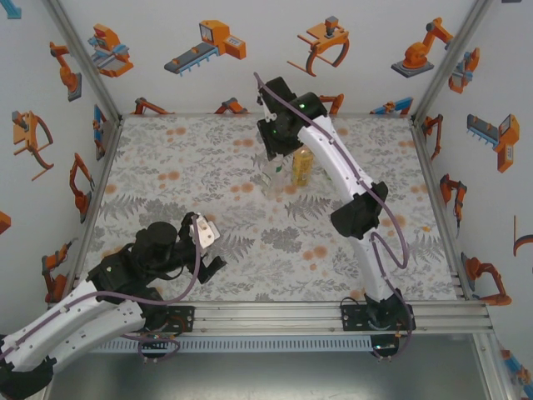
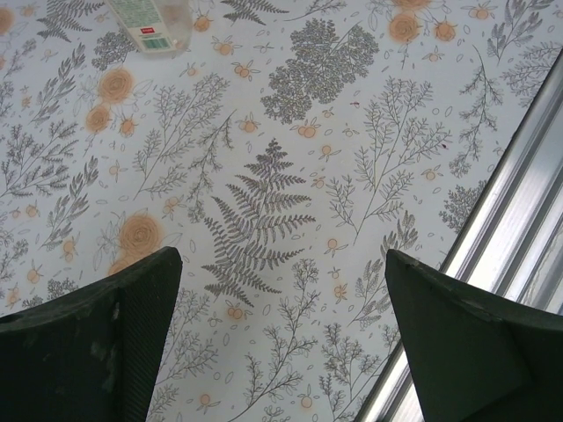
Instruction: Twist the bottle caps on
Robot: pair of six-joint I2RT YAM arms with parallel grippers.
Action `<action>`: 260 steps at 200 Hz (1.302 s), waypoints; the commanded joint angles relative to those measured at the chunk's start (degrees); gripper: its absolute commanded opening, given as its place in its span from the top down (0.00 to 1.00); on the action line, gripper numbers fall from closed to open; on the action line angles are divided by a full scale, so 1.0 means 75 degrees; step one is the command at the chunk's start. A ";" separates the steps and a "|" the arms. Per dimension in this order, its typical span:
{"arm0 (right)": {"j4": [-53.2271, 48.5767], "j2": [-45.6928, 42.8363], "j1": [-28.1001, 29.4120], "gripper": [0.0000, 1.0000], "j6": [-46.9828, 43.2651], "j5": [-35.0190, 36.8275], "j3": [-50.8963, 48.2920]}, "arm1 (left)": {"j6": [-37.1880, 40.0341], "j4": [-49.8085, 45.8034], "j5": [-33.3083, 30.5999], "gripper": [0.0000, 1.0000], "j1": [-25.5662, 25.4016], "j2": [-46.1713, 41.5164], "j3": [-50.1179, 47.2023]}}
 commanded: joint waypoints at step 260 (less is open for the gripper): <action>0.0900 -0.0124 -0.0017 0.48 -0.0267 0.0320 -0.0072 | -0.0073 0.0154 -0.0004 0.10 0.0042 0.0045 -0.0114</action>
